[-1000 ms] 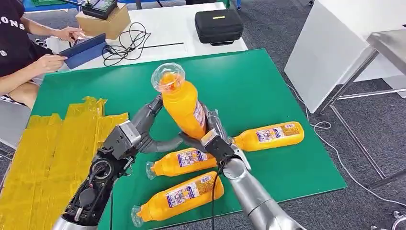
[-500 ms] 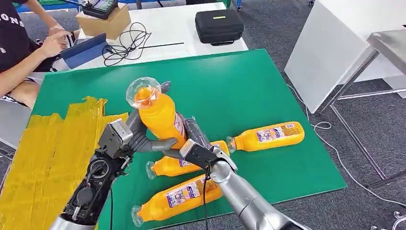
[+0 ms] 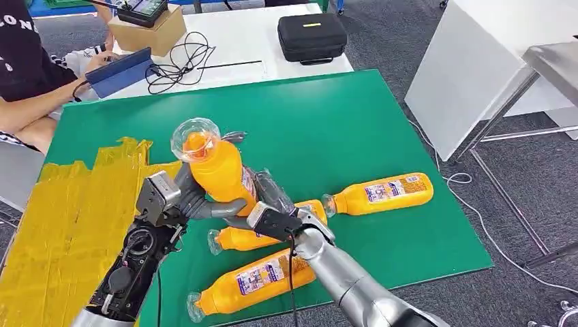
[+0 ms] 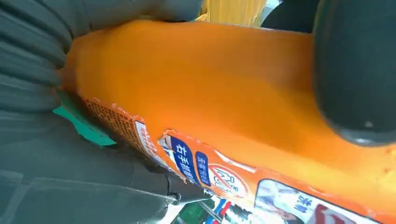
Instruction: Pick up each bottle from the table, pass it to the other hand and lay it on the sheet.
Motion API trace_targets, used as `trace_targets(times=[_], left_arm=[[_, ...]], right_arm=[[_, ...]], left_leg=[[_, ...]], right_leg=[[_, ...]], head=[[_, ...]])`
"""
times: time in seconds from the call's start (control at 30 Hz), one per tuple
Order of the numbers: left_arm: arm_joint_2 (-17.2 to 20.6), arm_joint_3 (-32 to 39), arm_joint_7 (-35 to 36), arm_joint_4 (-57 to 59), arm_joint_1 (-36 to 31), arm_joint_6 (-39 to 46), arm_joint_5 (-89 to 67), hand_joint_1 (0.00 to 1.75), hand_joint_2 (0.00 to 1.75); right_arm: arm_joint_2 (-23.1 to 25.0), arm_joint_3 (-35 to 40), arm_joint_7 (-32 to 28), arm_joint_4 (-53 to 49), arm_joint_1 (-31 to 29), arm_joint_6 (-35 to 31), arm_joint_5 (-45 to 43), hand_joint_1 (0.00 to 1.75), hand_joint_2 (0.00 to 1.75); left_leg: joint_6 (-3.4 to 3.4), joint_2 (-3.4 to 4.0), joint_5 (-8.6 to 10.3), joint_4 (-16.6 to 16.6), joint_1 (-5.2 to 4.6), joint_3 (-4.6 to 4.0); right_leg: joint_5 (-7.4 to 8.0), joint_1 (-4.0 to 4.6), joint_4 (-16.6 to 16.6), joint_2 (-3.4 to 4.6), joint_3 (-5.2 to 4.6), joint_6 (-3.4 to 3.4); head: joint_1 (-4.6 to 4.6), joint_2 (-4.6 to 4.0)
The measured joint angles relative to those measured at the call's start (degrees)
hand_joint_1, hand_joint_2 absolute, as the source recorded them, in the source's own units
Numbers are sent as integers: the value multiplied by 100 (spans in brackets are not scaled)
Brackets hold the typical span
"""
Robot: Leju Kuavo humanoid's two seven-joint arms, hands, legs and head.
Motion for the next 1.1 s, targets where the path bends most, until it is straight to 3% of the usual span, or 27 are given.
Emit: trace_targets(times=[0.43,0.47,0.5,0.9,1.03,1.1], left_arm=[[-2,59,-17,61,-7,61,149,175,175],[-2,70,-17,63,-7,66,151,175,175],[-4,81,-20,63,-7,66,153,175,175],[4,520,-52,72,-56,625,-105,175,175],[37,706,-68,48,-46,1331,-715,175,175],[90,837,-17,-2,-29,2133,-1563,175,175]], right_arm=[[-11,15,13,0,7,-249,22,175,175],[-11,13,13,0,7,-269,22,16,175],[-11,13,13,0,7,-291,28,0,175],[-319,-122,92,-659,361,-843,382,0,175],[-563,-273,333,-1299,623,-1513,1096,0,175],[-748,-433,591,-1767,842,-1874,1531,0,175]], left_leg=[[0,1,0,0,0,1],[0,1,0,0,0,1],[0,1,0,0,0,1],[0,0,0,1,0,0],[0,-1,-1,1,0,-1],[0,-1,-1,1,0,-1]], right_leg=[[0,1,0,0,-1,0],[0,1,0,0,-1,0],[0,1,0,0,-1,0],[0,0,-1,0,-2,0],[0,0,-1,0,-2,0],[0,0,-1,0,-3,0]], head=[[0,0],[0,0],[0,0],[2,0],[0,0],[0,0]])
